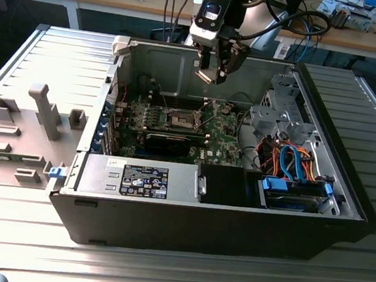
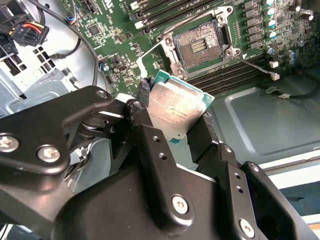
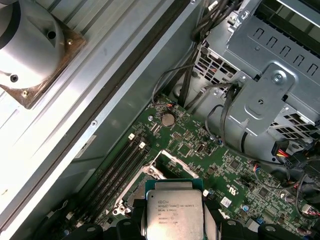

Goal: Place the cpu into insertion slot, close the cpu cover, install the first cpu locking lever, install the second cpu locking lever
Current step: 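Place the cpu into insertion slot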

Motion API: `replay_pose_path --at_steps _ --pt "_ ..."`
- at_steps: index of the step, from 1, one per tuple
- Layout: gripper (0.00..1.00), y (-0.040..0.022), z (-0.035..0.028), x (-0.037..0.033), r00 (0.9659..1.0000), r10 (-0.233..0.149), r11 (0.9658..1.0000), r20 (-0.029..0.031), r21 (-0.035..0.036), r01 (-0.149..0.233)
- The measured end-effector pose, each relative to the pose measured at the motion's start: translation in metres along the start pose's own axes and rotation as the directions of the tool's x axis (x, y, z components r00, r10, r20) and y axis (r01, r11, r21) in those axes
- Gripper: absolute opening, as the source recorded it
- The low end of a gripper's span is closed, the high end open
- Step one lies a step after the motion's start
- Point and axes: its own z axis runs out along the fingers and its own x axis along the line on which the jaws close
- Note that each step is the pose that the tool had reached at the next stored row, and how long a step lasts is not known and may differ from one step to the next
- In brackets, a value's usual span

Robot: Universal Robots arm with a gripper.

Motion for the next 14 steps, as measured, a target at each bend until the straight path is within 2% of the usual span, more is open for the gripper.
replay_pose_path --at_steps 14 --pt "0.55 0.0 0.0004 0.0 1.0 0.006 1.0 0.0005 -0.0001 -0.006"
